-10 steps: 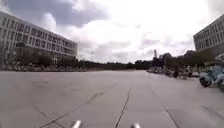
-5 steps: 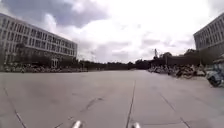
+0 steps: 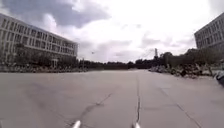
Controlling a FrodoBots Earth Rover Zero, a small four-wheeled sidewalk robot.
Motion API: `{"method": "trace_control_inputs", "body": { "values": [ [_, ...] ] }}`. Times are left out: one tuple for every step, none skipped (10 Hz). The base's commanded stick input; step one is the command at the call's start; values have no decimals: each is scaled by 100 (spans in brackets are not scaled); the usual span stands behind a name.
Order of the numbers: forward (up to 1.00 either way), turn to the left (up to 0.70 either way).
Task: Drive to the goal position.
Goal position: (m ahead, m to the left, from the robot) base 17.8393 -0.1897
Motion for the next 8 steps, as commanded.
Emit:
{"method": "trace_control_inputs", "body": {
  "values": [
    [70, 0],
    [70, 0],
    [70, 0],
    [70, 0],
    [70, 0],
    [70, 0],
    [70, 0],
    [70, 0]
  ]
}}
